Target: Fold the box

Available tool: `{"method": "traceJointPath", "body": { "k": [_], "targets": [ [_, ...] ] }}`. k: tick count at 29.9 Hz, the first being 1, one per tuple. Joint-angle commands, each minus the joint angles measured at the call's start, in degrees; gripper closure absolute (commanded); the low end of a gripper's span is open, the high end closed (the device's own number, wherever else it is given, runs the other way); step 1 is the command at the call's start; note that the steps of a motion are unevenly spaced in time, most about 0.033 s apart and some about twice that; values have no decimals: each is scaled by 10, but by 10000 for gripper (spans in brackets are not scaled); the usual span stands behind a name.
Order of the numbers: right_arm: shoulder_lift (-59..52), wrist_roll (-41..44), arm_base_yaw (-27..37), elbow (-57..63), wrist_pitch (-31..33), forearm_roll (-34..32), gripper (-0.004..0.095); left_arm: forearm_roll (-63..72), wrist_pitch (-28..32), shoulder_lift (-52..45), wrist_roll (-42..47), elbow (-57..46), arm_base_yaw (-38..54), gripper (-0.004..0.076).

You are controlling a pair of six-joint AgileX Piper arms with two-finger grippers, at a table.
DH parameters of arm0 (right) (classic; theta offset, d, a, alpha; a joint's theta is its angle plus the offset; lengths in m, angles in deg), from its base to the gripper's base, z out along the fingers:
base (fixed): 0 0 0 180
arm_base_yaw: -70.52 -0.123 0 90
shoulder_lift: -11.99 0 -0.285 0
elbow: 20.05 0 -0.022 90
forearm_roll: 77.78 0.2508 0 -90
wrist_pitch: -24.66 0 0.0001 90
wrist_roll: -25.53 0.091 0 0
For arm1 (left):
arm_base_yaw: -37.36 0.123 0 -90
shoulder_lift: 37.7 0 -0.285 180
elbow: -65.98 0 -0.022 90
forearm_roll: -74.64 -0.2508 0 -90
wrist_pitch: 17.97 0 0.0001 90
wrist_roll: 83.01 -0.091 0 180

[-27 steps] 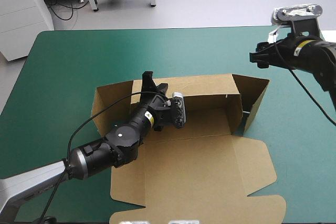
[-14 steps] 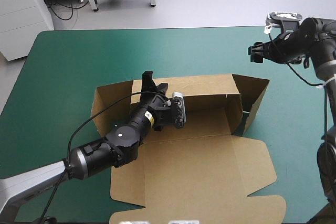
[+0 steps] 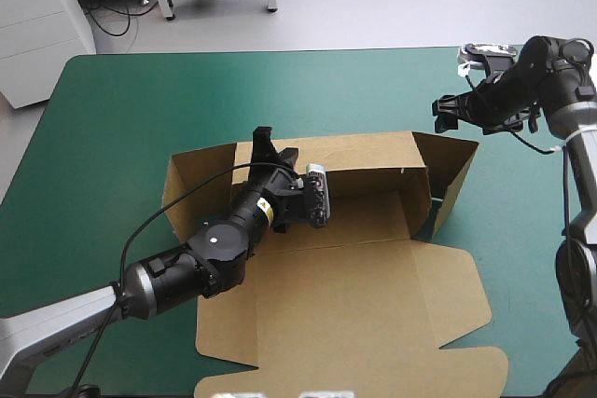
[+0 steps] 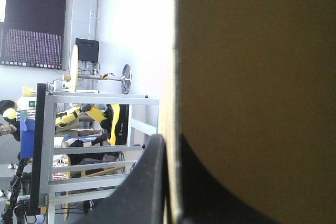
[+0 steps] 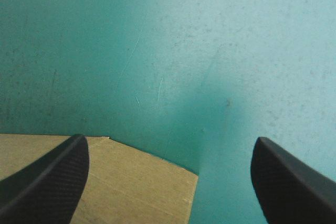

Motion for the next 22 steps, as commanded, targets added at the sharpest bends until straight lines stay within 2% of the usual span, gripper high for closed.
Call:
{"method": "traceJointPath", "body": {
  "k": [1, 13, 22],
  "targets": [
    [-44, -16, 4, 6, -3, 11, 149, -8, -11, -18, 12, 12, -4, 756],
    [-92, -44, 3, 33, 16, 24, 181, -9, -17, -18, 14, 12, -4, 756],
    [-137, -83, 3, 127, 16, 33, 192, -9, -18, -18, 16, 12, -4, 756]
  ]
}}
